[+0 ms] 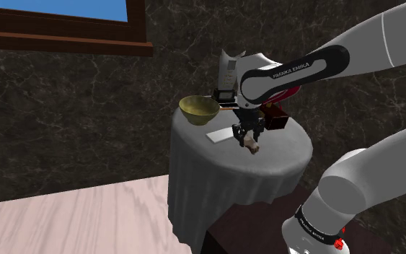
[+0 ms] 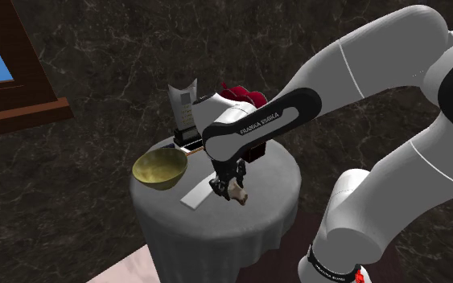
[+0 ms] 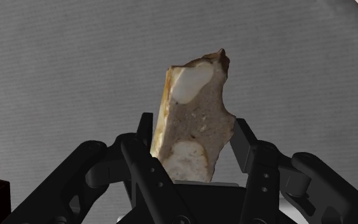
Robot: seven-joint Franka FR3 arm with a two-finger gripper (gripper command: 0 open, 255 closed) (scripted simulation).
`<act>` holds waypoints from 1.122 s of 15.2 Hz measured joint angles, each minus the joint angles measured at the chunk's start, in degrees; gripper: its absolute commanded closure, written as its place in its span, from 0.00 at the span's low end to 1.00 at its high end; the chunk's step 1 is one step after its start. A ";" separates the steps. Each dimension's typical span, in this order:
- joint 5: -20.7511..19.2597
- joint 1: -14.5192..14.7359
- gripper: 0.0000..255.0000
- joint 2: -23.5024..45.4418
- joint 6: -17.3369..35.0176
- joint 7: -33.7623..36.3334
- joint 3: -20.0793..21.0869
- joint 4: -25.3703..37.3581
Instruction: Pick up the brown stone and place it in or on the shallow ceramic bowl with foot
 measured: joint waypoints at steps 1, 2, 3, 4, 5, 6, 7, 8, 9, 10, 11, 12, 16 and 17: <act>0.00 0.00 1.00 0.00 0.01 0.00 0.00 0.00; -0.02 -0.04 1.00 -0.23 -0.38 -0.11 -0.06 0.16; 0.08 0.05 1.00 -0.55 -1.13 -0.07 0.00 0.59; 0.12 0.06 1.00 -0.98 -1.93 -0.17 -0.03 0.98; 0.14 0.06 1.00 -1.35 -2.76 -0.26 -0.06 1.44; 0.21 0.11 1.00 -1.65 -3.54 -0.27 -0.03 1.93; 0.14 0.03 1.00 -1.90 -4.46 -0.49 -0.16 2.62; 0.23 0.09 1.00 -2.24 -5.33 -0.48 -0.11 3.14; 0.25 0.10 1.00 -2.59 -6.18 -0.58 -0.14 3.64; 0.31 0.15 1.00 -2.87 -6.91 -0.59 -0.11 4.09; 0.27 0.10 1.00 -3.28 -7.77 -0.77 -0.21 4.55; 0.31 0.11 1.00 -3.63 -8.58 -0.83 -0.22 5.02; 0.35 0.11 1.00 -4.65 -11.93 -1.14 -0.31 7.36; 0.32 0.07 1.00 -4.86 -12.78 -1.29 -0.39 8.00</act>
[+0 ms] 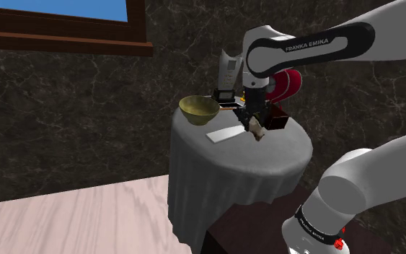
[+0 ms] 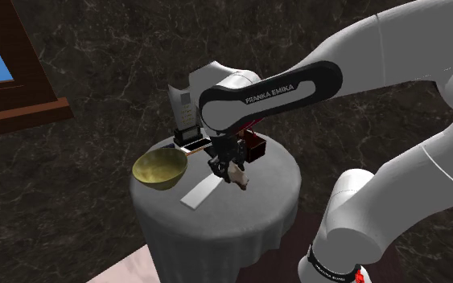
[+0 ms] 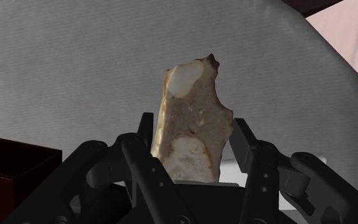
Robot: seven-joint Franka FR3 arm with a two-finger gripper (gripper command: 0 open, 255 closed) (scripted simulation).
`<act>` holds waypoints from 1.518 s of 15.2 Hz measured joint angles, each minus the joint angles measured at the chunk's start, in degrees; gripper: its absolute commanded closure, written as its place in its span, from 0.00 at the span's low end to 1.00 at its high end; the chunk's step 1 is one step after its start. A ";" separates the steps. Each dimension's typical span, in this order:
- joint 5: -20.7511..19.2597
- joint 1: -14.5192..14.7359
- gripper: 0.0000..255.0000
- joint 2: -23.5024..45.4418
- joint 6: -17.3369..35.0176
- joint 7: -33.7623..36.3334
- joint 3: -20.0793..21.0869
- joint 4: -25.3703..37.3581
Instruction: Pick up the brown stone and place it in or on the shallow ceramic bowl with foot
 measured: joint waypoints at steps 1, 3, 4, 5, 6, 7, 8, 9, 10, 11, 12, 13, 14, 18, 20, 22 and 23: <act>0.04 0.02 1.00 -0.27 -0.79 -0.03 0.01 0.53; 0.01 -0.02 1.00 -0.74 -2.56 -0.26 -0.09 1.84; 0.08 0.03 1.00 -0.79 -3.36 -0.20 -0.01 2.59; 0.10 0.04 1.00 -0.89 -4.10 -0.23 -0.01 3.22; 0.06 0.00 1.00 -1.01 -4.89 -0.35 -0.06 3.90; 0.09 0.02 1.00 -1.22 -5.66 -0.38 -0.04 4.46; 0.08 0.02 1.00 -1.14 -6.52 -0.44 -0.04 5.41; 0.11 0.03 1.00 -1.30 -7.17 -0.46 -0.03 5.89; 0.07 0.00 1.00 -1.47 -8.21 -0.61 -0.10 6.79; 0.06 -0.02 1.00 -1.59 -8.98 -0.68 -0.12 7.44; 0.03 -0.04 1.00 -1.61 -9.78 -0.78 -0.16 8.22; 0.02 -0.06 1.00 -1.42 -10.52 -0.82 -0.15 9.15; -0.03 -0.10 1.00 -1.40 -11.37 -0.93 -0.20 10.01; 0.40 0.18 1.00 3.46 -12.16 0.39 0.87 15.56; 0.30 0.17 1.00 7.49 -11.88 0.99 1.33 19.28; 0.32 0.36 1.00 12.13 -11.86 2.12 2.09 23.76; 0.22 0.43 1.00 14.53 -12.09 2.62 2.42 26.35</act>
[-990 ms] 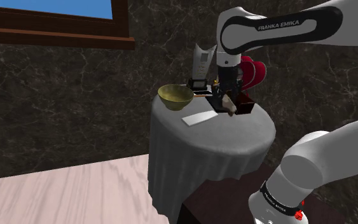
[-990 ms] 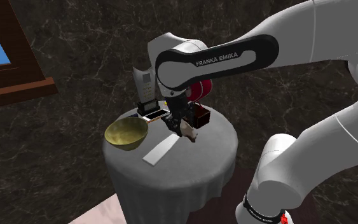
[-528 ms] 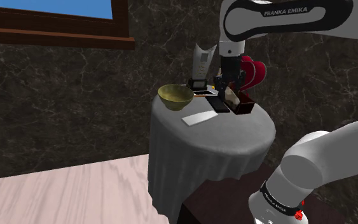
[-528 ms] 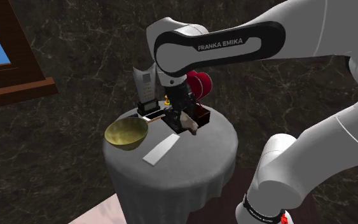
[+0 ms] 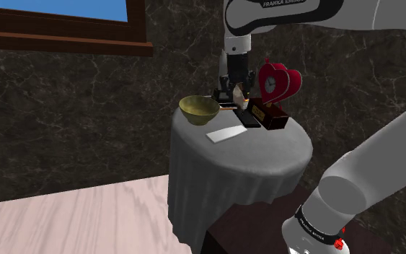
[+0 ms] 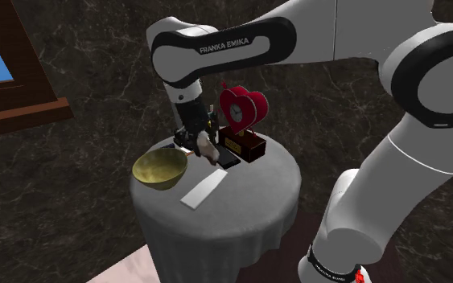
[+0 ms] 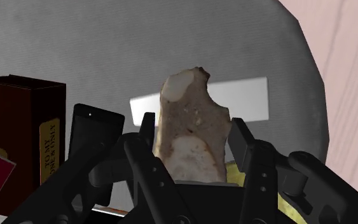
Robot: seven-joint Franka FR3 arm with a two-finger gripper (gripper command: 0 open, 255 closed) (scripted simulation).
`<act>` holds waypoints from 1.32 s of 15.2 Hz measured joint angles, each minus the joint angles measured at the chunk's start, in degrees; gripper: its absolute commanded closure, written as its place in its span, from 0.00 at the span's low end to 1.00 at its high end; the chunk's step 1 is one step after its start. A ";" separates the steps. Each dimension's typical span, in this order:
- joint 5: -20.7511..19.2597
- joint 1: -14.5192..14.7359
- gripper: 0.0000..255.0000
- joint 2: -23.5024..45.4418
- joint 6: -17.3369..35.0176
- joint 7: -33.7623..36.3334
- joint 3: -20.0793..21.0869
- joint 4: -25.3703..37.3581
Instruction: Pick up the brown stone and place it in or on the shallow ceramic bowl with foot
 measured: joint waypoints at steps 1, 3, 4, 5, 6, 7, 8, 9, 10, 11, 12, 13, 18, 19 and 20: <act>-0.09 0.12 1.00 2.58 -0.28 0.58 0.37 2.82; -0.47 0.21 1.00 6.86 -0.91 1.16 0.71 7.63; -0.73 0.33 1.00 9.56 -1.06 1.62 0.96 10.50; -0.88 0.53 1.00 11.49 -1.85 2.07 1.21 13.11; -1.12 0.82 1.00 14.05 -2.20 2.71 1.55 16.01; -1.40 1.07 1.00 16.70 -3.14 3.15 1.78 19.47; -1.59 1.30 1.00 18.53 -3.83 3.54 1.95 21.92; -2.03 1.49 1.00 21.45 -4.88 3.73 2.03 25.87; -2.35 1.87 1.00 24.11 -6.09 4.16 2.20 29.66; -2.71 2.22 1.00 26.72 -6.79 4.51 2.32 32.94; -3.13 2.70 1.00 29.80 -8.17 4.87 2.43 37.30; -3.46 3.14 1.00 32.25 -9.31 5.18 2.51 40.83; -3.55 3.22 1.00 33.28 -6.82 5.53 2.51 39.34; -3.53 3.17 1.00 33.25 -6.05 5.57 2.50 38.53; -3.48 3.17 1.00 32.99 -5.16 5.72 2.53 37.37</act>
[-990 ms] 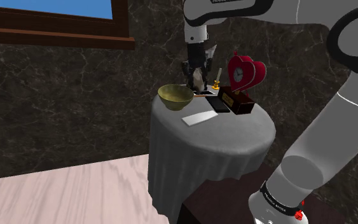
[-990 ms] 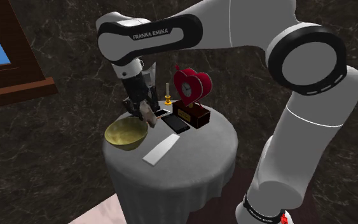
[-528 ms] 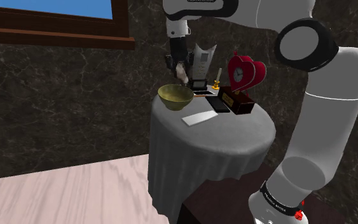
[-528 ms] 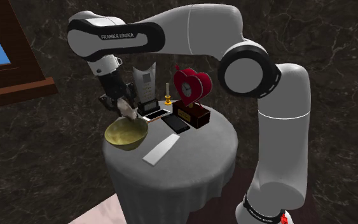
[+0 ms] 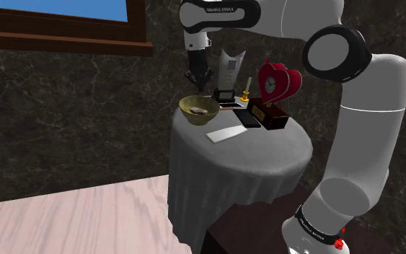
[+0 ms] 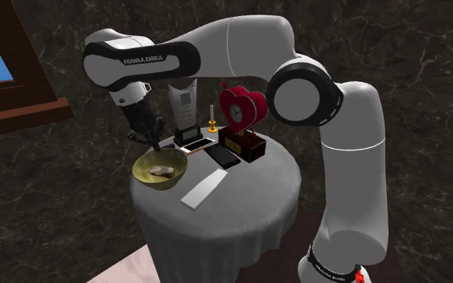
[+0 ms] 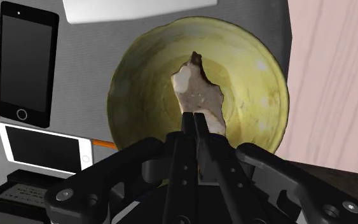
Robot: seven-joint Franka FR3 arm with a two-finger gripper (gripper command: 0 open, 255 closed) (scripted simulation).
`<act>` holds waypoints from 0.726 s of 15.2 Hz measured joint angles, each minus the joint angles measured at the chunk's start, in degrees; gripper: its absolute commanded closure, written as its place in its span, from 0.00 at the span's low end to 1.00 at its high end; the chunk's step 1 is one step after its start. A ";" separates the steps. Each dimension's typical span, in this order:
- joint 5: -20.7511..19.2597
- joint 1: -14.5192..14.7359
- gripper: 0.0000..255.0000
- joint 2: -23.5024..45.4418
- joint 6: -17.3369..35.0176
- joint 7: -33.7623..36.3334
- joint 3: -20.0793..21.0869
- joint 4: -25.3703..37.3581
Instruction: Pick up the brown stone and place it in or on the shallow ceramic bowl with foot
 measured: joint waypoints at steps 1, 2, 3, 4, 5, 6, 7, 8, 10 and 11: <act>0.00 0.00 0.00 0.01 0.01 0.00 0.00 -0.01; 0.00 0.00 0.00 0.00 0.01 0.00 0.00 -0.01; 0.30 -0.31 0.00 -0.14 1.01 -0.90 0.07 -0.96; 0.75 -0.69 0.00 -0.11 2.57 -2.24 0.22 -2.20; 1.37 -1.27 0.00 -0.65 5.00 -3.90 0.37 -4.87; 1.97 -1.78 0.00 -0.67 7.19 -5.69 0.55 -6.69; 2.48 -2.29 0.00 -0.08 9.40 -7.63 0.68 -7.94; 2.88 -2.56 0.00 0.28 10.67 -8.88 0.83 -8.62; 3.20 -2.91 0.00 0.28 12.77 -10.02 0.92 -10.47; 3.22 -2.99 0.00 0.46 13.58 -10.23 0.90 -11.05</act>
